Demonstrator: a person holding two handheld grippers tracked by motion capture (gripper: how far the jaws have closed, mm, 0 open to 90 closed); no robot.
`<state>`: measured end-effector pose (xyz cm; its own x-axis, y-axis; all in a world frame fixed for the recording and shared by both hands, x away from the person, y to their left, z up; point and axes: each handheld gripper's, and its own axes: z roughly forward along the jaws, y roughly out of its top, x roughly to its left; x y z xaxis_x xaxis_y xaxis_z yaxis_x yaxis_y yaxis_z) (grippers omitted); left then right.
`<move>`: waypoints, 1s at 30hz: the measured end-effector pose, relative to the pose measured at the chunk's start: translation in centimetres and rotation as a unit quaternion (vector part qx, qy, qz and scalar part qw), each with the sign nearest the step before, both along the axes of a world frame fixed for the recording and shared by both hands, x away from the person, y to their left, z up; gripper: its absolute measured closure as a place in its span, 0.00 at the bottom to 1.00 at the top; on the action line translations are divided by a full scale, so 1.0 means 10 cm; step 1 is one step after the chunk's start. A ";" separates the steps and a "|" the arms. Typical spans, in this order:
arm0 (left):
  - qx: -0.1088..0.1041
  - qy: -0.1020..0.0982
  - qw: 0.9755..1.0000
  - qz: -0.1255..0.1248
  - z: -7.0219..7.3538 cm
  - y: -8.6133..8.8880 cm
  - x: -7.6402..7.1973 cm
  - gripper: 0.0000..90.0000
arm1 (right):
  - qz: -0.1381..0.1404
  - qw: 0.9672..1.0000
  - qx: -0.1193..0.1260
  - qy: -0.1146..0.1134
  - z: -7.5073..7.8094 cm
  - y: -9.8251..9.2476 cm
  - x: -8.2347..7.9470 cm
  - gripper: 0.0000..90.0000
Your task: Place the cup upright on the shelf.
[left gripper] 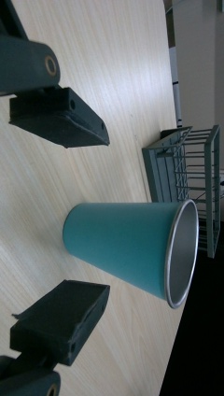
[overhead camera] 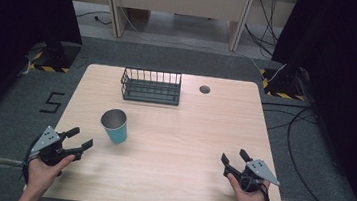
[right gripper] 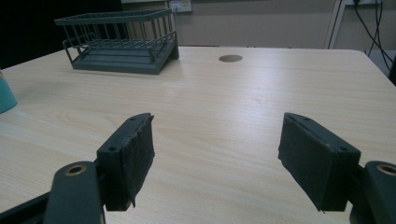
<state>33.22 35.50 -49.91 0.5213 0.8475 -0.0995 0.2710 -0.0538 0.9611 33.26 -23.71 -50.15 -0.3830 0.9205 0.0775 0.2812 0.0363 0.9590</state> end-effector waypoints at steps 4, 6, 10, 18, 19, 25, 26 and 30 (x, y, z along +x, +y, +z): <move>-0.003 -0.002 1.000 0.003 0.01 0.01 0.00 0.23 | 0.003 1.000 -0.011 0.002 -0.01 0.03 -0.01 0.30; -0.003 -0.001 1.000 -0.001 0.01 -0.02 0.00 0.22 | 0.006 1.000 -0.010 0.002 0.00 0.03 -0.01 0.30; -0.011 -0.005 1.000 -0.010 0.04 -0.10 0.01 0.20 | 0.007 1.000 -0.010 0.002 0.01 0.03 -0.01 0.30; -0.003 0.004 1.000 -0.024 0.05 -0.28 0.13 0.18 | 0.008 1.000 -0.009 -0.002 0.03 0.05 0.02 0.30; -0.002 0.004 1.000 -0.025 0.05 -0.29 0.14 0.18 | 0.008 1.000 -0.010 -0.002 0.03 0.06 0.02 0.30; -0.002 0.007 1.000 -0.029 0.04 -0.37 0.26 0.17 | 0.009 1.000 -0.007 0.002 0.03 0.06 0.04 0.30; -0.003 0.009 0.999 -0.030 0.03 -0.38 0.29 0.16 | 0.009 1.000 -0.007 0.002 0.03 0.06 0.05 0.30; -0.006 0.008 0.999 -0.035 -0.01 -0.44 0.36 0.16 | 0.009 1.000 -0.011 -0.001 0.03 0.06 0.04 0.30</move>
<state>36.83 31.06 -50.02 0.5770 0.8080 -0.1189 0.2830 -0.0612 0.9572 33.69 -23.07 -49.81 -0.3993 0.9150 0.0576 0.2787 0.0613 0.9584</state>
